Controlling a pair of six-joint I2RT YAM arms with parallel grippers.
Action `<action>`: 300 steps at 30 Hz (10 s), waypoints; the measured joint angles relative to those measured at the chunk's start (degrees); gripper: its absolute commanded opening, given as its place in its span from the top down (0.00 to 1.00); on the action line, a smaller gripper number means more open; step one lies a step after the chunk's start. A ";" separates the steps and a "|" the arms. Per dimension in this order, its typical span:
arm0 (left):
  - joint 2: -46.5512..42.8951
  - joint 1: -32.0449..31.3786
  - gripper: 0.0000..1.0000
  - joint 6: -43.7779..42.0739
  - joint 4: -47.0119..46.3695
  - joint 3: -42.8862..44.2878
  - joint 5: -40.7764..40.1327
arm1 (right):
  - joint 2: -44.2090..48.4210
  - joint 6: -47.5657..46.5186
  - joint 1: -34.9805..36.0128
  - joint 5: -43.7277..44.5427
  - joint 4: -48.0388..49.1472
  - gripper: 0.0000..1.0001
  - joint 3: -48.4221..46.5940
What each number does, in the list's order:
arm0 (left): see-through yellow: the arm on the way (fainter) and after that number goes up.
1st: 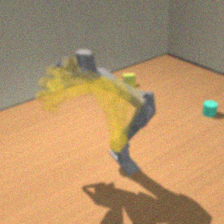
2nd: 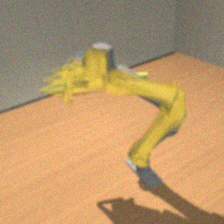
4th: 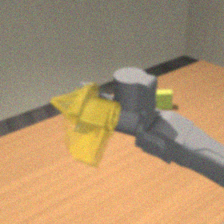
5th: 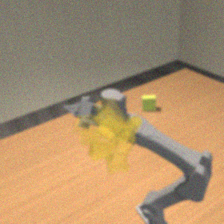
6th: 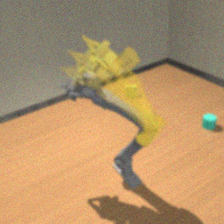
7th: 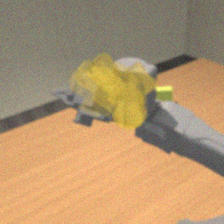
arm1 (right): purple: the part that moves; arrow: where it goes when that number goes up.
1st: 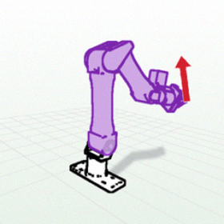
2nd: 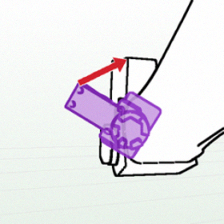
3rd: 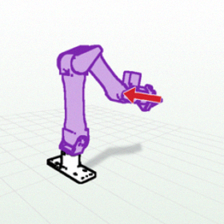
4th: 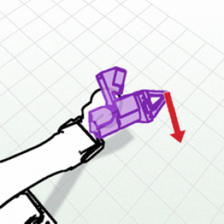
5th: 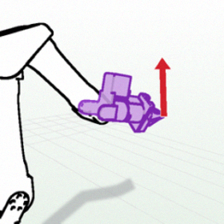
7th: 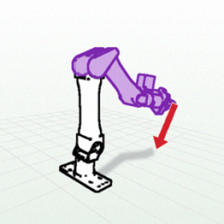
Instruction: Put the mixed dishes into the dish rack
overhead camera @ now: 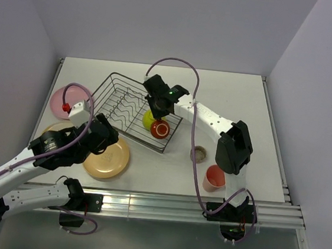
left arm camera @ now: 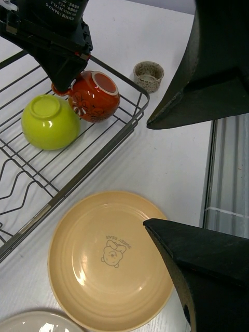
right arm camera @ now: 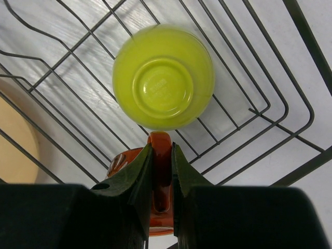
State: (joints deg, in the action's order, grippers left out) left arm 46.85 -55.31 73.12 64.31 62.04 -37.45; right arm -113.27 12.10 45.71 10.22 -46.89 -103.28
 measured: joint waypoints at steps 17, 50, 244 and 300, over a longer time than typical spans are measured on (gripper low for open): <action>0.57 0.00 0.24 -0.46 -1.75 -1.40 0.61 | -2.27 -3.13 1.70 -0.63 -0.74 1.00 0.02; 2.58 0.00 0.24 -1.68 -4.11 -2.19 1.84 | -8.90 -8.11 4.79 -0.61 1.14 0.37 -0.31; 7.13 0.28 1.00 -29.49 -64.96 -12.41 45.13 | 60.98 46.45 -19.69 -64.52 50.47 0.19 54.97; 72.26 13.14 0.51 -25.11 -24.00 39.23 29.64 | 70.66 16.70 -19.45 2.21 -1.57 0.08 41.38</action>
State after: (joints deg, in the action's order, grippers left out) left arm 119.11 -42.17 48.01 40.32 101.27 -7.81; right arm -42.61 28.80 26.26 12.43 -48.47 -61.91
